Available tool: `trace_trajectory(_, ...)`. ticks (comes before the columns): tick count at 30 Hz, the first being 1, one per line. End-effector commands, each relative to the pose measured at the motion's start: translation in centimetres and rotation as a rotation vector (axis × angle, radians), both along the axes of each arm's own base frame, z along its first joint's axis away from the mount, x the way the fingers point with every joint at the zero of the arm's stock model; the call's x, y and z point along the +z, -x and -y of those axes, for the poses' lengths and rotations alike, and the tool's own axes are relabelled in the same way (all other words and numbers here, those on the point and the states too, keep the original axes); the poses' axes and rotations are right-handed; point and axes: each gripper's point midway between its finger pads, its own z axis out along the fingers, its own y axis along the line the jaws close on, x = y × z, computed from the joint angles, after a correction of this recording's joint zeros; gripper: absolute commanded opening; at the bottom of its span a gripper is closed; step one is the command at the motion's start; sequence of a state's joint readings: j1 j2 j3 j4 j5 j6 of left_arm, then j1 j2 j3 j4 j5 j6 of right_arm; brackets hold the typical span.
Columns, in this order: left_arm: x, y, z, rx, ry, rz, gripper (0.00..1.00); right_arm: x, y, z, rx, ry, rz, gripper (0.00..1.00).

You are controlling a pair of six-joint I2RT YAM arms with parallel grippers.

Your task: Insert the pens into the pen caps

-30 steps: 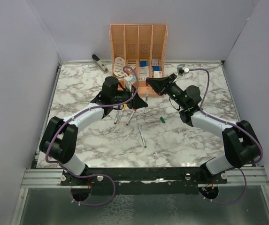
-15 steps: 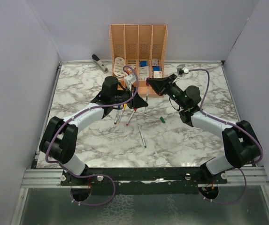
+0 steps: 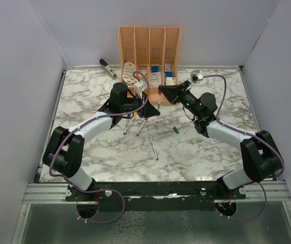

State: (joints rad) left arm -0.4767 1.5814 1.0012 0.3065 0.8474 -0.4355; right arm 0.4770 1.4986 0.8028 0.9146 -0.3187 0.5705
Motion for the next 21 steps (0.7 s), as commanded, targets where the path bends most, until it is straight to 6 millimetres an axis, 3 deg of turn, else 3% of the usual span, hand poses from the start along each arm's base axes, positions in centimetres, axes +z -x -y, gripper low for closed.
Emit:
trace_trajectory(1, 1.3, -0.6, -0.2, 0.013, 0.025, 0.050, 0.00, 0.1, 0.1, 0.2, -0.013, 0.013, 0.004, 0.01)
trace_trajectory(14, 1.1, -1.4, -0.5, 0.041, 0.022, 0.046, 0.00, -0.6, 0.5, -0.2, 0.019, 0.033, -0.026, 0.01)
trace_trajectory(21, 1.2, -2.0, -0.6, 0.054, 0.027, 0.050, 0.00, -1.9, 0.8, -0.8, 0.062, 0.055, -0.068, 0.01)
